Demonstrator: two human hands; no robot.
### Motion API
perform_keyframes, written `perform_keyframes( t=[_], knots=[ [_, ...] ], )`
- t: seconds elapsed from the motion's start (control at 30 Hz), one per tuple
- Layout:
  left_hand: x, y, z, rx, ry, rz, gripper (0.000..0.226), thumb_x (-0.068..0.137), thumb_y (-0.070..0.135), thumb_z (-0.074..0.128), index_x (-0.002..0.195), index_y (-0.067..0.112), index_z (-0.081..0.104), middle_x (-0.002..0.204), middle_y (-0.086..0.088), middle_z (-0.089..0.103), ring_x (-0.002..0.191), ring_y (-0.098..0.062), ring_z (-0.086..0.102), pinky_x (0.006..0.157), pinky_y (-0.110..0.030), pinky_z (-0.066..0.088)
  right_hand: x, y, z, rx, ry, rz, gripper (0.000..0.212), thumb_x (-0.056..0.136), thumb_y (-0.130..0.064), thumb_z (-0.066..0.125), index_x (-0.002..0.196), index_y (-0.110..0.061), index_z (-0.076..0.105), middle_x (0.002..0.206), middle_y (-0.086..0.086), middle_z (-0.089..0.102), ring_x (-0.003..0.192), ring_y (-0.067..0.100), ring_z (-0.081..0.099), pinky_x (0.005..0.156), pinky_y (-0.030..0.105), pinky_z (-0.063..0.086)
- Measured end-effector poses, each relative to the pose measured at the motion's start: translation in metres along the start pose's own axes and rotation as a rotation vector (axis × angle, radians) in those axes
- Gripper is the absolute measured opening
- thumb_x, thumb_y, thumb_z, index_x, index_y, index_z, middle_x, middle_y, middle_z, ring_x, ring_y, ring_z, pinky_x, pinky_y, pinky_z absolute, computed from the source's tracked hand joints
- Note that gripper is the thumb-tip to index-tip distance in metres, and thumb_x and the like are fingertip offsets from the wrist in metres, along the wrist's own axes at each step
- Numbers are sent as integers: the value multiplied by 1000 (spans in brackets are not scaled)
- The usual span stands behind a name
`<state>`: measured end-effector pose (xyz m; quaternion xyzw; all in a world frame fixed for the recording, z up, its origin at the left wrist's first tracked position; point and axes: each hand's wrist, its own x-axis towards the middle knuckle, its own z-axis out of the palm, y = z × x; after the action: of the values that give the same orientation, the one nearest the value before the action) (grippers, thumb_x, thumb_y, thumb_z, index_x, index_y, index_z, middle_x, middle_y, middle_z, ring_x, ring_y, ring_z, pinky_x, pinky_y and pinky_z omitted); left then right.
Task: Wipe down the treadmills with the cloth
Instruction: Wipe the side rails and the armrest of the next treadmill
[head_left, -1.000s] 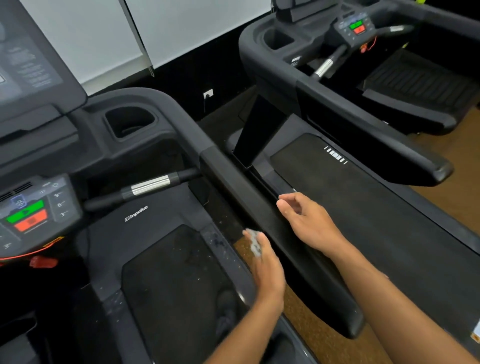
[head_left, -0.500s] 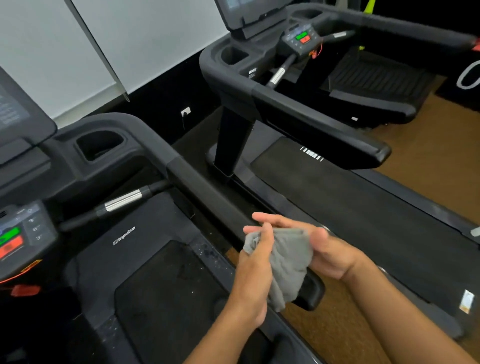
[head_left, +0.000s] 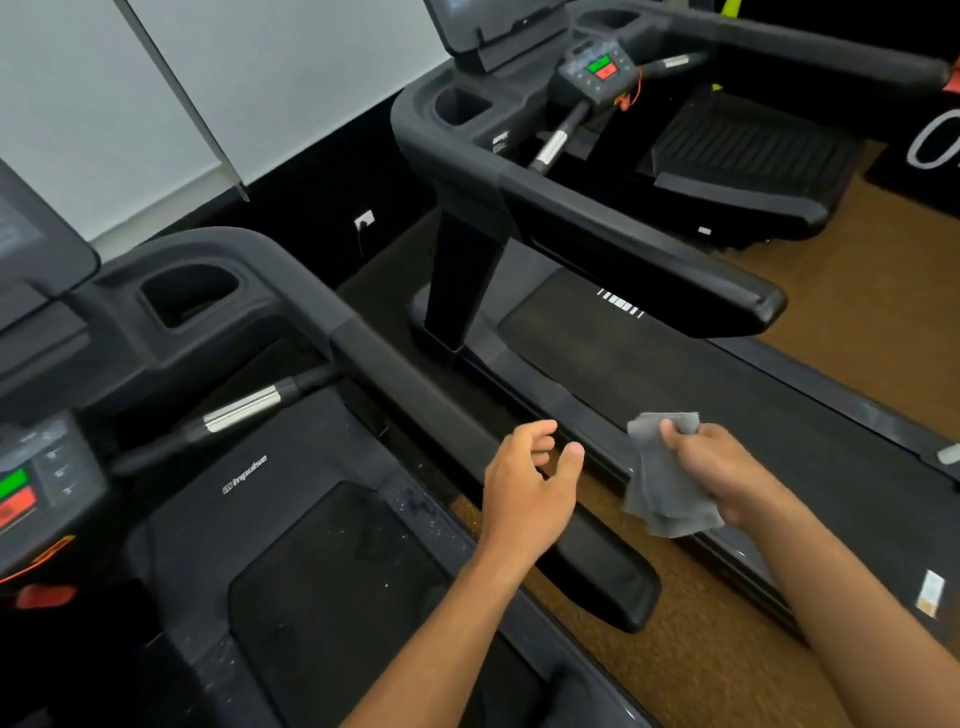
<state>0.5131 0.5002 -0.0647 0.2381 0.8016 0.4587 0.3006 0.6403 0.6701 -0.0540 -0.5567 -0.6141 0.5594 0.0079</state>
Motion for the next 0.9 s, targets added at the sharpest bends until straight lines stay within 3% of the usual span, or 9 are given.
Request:
perform_keyframes(
  t=[0.1, 0.2, 0.27, 0.5, 0.6, 0.77, 0.83, 0.9],
  knots=[
    [22, -12, -22, 111, 12, 83, 35, 96, 53, 60, 125, 36, 66, 120, 21, 64, 117, 2, 57, 105, -34, 51, 0, -14, 45, -212, -197, 58, 27, 109, -41, 41, 96, -34, 64, 101, -2, 60, 96, 19, 58, 93, 43, 46],
    [47, -24, -54, 214, 31, 173, 30, 98, 51, 59, 122, 37, 66, 120, 23, 64, 119, 1, 54, 109, -34, 44, 0, -35, 95, -187, -452, 221, 33, 109, -43, 40, 109, -28, 70, 106, 7, 75, 101, 24, 71, 88, 40, 58],
    [64, -32, -79, 214, 72, 213, 26, 98, 50, 59, 119, 37, 67, 118, 22, 66, 116, 2, 55, 109, -36, 44, 14, -54, 118, -141, -470, 281, 37, 108, -40, 42, 109, -18, 72, 100, 10, 79, 97, 26, 74, 81, 36, 60],
    [118, -63, -176, 16, 183, 132, 18, 102, 42, 61, 110, 36, 75, 109, 24, 71, 113, 0, 63, 99, -32, 52, 92, -147, 220, -142, -487, 310, 46, 103, -43, 47, 114, -9, 76, 107, 16, 78, 103, 34, 74, 96, 48, 57],
    [138, -80, -223, -48, 242, 80, 16, 102, 40, 62, 106, 36, 77, 105, 22, 74, 107, 0, 66, 93, -28, 53, 125, -198, 270, -152, -477, 251, 44, 101, -36, 47, 114, -7, 76, 108, 19, 77, 104, 38, 73, 94, 53, 58],
    [163, -112, -296, -164, 316, -28, 18, 102, 41, 60, 102, 36, 77, 100, 21, 78, 101, 2, 71, 91, -26, 56, 158, -298, 355, -91, -406, 99, 38, 105, -35, 45, 113, -8, 70, 107, 17, 75, 87, 30, 70, 72, 33, 56],
    [171, -121, -322, -197, 323, -56, 21, 105, 39, 57, 104, 35, 77, 100, 21, 78, 100, 3, 72, 91, -22, 56, 165, -332, 384, -63, -386, 36, 40, 104, -38, 45, 126, -10, 63, 118, 13, 71, 98, 30, 69, 80, 33, 55],
    [179, -127, -342, -218, 328, -75, 25, 106, 37, 54, 105, 31, 78, 98, 19, 78, 98, 2, 72, 88, -19, 56, 176, -352, 411, -42, -342, -24, 57, 99, -46, 43, 145, -14, 51, 141, 4, 60, 117, 30, 63, 99, 41, 53]
  ],
)
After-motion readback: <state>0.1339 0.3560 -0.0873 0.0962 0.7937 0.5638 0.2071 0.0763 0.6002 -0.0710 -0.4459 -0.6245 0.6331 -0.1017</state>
